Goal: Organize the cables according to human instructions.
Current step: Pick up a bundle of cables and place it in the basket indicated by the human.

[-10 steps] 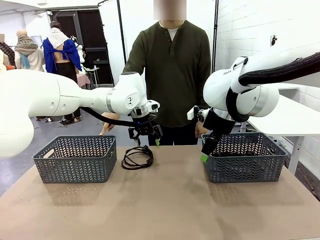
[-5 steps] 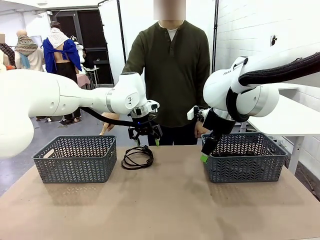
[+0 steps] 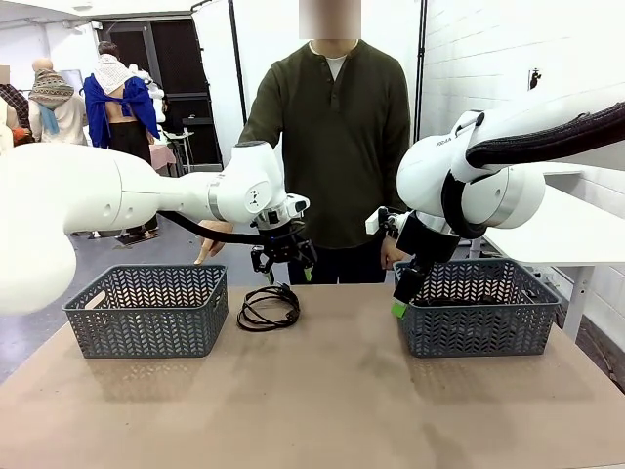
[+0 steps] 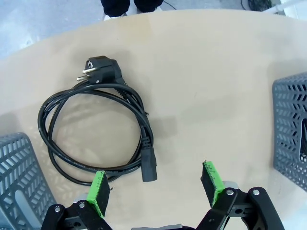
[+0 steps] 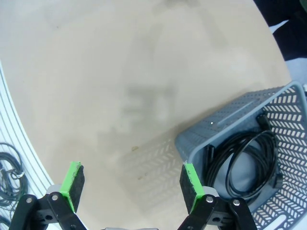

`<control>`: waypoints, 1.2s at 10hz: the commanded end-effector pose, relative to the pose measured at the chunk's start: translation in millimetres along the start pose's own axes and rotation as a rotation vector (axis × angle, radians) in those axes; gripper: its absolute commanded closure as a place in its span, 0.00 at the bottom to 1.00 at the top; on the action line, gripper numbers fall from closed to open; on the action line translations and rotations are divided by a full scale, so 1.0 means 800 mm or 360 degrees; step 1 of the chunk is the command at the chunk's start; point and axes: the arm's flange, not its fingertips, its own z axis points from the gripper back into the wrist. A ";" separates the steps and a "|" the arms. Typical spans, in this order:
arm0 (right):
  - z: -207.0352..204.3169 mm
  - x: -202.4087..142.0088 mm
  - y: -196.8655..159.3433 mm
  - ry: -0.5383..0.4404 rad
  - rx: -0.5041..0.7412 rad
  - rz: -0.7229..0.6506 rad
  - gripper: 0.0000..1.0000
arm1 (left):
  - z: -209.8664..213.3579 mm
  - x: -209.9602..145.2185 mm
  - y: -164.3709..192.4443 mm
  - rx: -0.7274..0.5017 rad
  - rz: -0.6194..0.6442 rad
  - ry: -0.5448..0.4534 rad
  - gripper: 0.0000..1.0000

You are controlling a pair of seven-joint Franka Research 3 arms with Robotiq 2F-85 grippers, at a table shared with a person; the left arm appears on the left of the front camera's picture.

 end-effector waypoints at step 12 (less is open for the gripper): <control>0.000 0.001 -0.001 0.0005 -0.0011 0.0000 0.00 | -0.076 0.041 -0.020 0.0053 0.0155 0.0058 0.00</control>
